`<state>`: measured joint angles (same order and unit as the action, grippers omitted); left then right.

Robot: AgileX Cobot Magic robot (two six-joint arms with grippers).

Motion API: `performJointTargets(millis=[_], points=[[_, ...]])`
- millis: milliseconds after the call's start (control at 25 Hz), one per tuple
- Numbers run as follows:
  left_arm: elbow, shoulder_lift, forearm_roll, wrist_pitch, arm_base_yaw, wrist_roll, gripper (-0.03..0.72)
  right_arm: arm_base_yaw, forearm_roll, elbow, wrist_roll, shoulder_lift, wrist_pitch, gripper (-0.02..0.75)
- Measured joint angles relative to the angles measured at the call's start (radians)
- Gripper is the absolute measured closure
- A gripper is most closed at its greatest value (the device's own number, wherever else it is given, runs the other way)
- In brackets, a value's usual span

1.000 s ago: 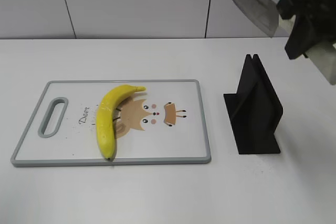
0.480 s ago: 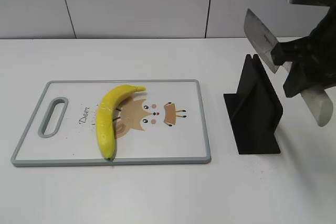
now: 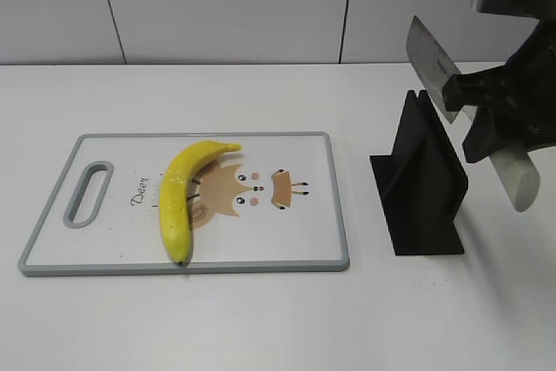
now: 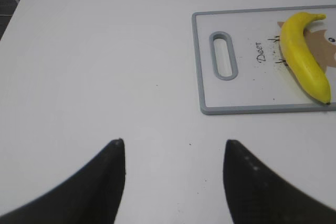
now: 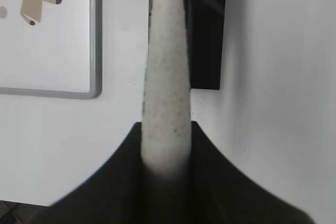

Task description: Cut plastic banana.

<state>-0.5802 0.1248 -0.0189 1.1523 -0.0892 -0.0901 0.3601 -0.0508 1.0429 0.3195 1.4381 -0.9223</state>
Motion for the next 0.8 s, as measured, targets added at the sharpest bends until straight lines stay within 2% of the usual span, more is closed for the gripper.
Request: performJointTargets(millis=[200,440,800], points=[[0.037,-0.103,-0.005,-0.01,0.0,0.0,0.126,0.0,0.001,0.0,0.001,0.0,0.006,0.559],[0.07,-0.109,-0.004,-0.089,0.0,0.001,0.127,0.0,0.006,0.0,0.008,0.004,0.029,0.558],[0.073,-0.109,-0.003,-0.101,0.0,0.003,0.145,0.0,0.021,0.0,0.015,0.089,0.033,0.558]])
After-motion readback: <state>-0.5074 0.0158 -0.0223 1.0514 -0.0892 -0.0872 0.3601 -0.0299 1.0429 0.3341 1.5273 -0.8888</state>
